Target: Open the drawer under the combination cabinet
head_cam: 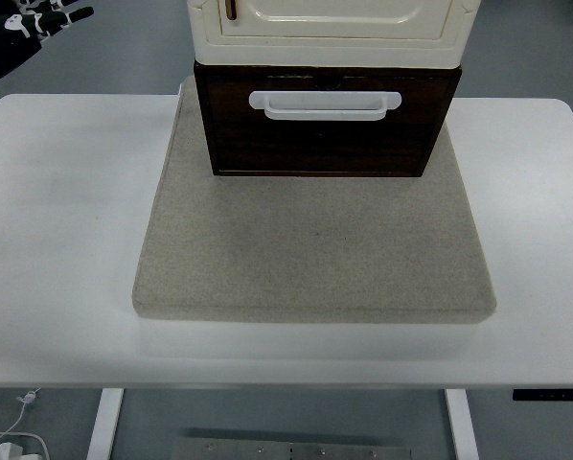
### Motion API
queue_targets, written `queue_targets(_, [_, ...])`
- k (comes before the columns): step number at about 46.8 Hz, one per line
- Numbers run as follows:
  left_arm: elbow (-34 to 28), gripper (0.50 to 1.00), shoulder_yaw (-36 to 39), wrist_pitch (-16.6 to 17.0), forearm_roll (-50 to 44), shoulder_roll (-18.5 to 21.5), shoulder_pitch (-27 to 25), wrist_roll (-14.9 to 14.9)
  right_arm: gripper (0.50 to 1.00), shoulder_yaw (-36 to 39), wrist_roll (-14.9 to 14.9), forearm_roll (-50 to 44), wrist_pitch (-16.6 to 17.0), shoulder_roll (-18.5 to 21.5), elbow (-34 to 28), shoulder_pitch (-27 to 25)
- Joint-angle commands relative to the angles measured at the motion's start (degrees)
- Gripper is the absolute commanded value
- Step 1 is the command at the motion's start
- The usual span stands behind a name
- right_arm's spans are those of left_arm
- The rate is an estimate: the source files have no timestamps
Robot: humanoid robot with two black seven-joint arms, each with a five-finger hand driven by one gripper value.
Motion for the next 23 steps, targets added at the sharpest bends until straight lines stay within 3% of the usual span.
queue_targets(1, [-2.2, 1.0, -0.3, 0.0, 2.6, 0.3, 1.4, 0.0, 0.928, 0.0, 0.1, 0.0, 0.0, 0.0, 0.0, 0.0])
queue_targets(23, [-11.9, 1.0, -0.2, 0.0, 15.9, 4.2, 2.1, 0.0, 0.928, -0.1, 0.1, -0.1, 0.0, 0.0, 0.0, 0.0])
